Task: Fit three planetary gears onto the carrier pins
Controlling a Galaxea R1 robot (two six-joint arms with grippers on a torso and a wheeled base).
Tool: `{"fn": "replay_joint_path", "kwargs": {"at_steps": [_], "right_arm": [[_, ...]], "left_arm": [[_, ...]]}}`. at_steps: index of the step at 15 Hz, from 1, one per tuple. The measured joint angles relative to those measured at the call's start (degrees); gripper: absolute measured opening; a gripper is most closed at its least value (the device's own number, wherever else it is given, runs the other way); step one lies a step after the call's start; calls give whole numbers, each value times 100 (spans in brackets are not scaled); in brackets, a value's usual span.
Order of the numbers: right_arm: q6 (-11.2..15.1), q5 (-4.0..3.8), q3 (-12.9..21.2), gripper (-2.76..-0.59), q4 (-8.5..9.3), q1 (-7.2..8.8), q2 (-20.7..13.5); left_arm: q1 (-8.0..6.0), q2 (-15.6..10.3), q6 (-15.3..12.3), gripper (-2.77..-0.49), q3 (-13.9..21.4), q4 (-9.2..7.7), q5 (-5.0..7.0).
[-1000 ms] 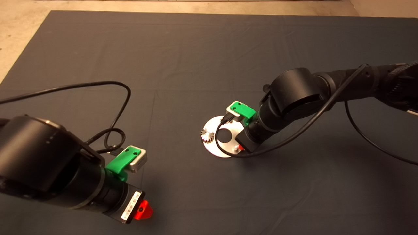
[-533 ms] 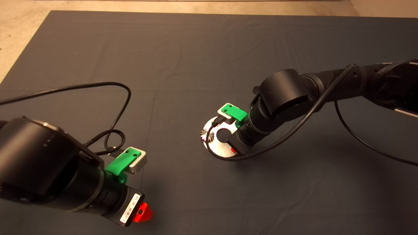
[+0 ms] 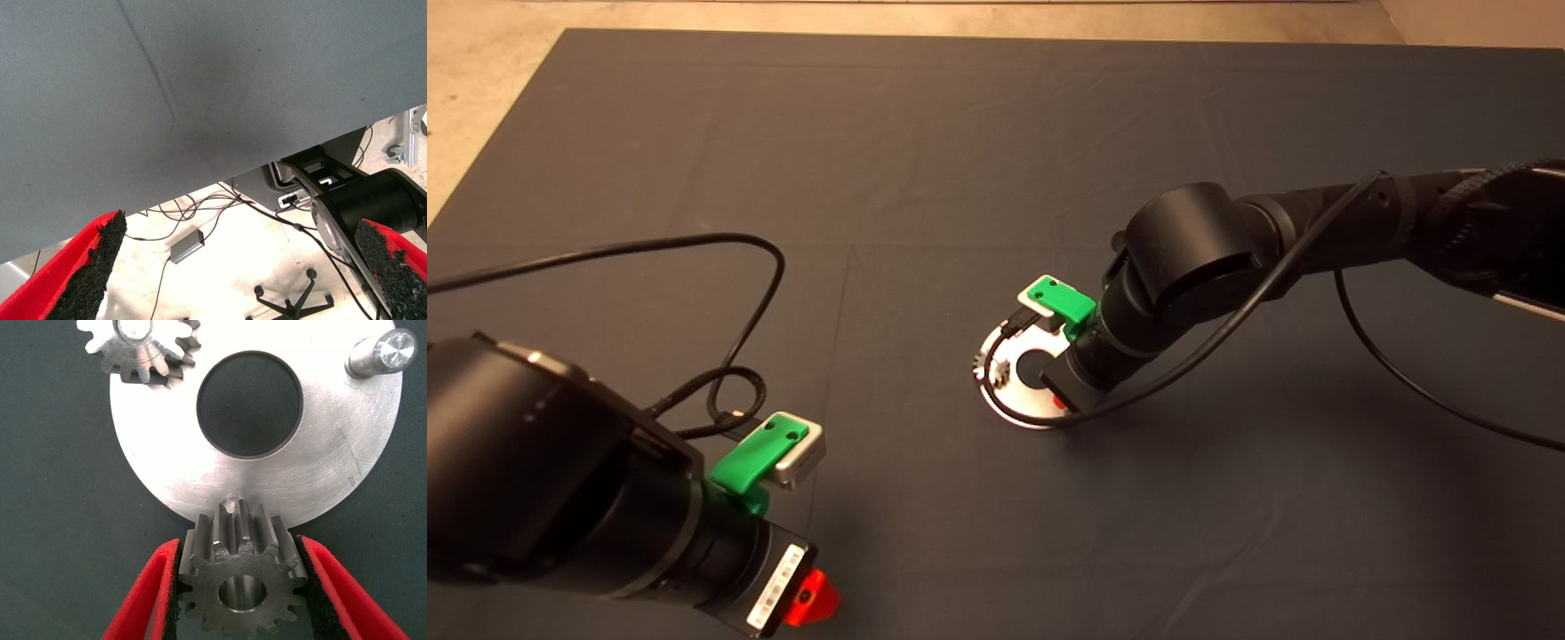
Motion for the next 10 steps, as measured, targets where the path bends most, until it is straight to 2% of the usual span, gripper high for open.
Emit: {"fn": "replay_joint_path", "kwargs": {"at_steps": [10], "right_arm": [[2, -2, -139, -229, 0, -15, 11]], "left_arm": [[0, 0, -16, -77, 50, -7, 0]]}}
